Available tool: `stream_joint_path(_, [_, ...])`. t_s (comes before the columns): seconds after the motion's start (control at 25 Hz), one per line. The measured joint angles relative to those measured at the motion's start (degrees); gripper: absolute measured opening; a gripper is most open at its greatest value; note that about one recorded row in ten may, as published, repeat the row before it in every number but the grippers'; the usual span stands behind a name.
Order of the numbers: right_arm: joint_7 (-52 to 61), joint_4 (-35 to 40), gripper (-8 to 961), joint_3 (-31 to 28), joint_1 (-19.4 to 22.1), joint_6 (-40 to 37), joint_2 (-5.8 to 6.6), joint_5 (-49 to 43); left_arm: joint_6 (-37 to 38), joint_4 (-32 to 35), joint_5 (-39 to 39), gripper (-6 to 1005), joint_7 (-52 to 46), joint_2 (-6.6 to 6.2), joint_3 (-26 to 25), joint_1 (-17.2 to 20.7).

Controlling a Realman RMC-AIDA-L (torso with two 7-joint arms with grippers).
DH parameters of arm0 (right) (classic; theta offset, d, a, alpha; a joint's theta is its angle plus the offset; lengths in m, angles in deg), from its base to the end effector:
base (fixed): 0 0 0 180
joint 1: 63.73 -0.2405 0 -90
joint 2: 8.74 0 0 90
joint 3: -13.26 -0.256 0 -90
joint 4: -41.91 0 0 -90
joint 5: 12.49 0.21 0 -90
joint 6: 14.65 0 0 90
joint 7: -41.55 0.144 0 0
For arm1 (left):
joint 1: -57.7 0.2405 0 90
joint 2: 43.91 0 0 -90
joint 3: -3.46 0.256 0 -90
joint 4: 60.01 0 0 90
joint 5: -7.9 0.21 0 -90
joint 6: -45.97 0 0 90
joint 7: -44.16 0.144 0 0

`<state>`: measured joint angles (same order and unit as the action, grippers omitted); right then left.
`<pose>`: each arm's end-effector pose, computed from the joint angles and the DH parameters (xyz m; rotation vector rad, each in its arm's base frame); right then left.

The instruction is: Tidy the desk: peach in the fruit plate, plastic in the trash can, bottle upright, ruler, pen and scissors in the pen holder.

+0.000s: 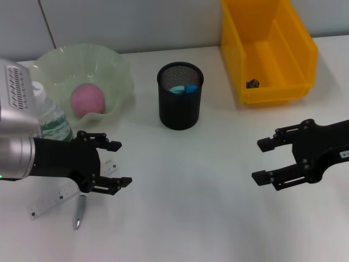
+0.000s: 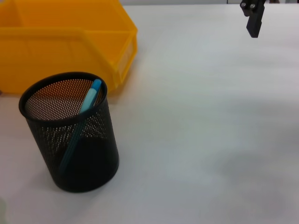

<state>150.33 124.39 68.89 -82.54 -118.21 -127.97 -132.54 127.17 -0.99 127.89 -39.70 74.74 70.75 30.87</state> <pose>0.2188 0.2911 0.0646 -2.8882 0.5849 0.2077 -0.2309 0.3379 -0.0135 -2.9268 -0.1282 -0.1066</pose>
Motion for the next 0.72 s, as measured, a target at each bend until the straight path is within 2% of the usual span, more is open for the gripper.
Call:
stream_joint_path(0.4, [-15.82, -14.46, 763, -1.00, 0.27, 6.12, 0.24, 6.76, -2.69, -2.56, 1.42, 814, -0.22, -0.11, 0.93, -1.07])
stream_joint_path(0.72, [-16.20, -16.02, 762, -1.38, 0.41, 6.65, 0.30, 6.59, -4.33, -3.27, 5.15, 814, -3.74, -0.03, 1.05, -2.91])
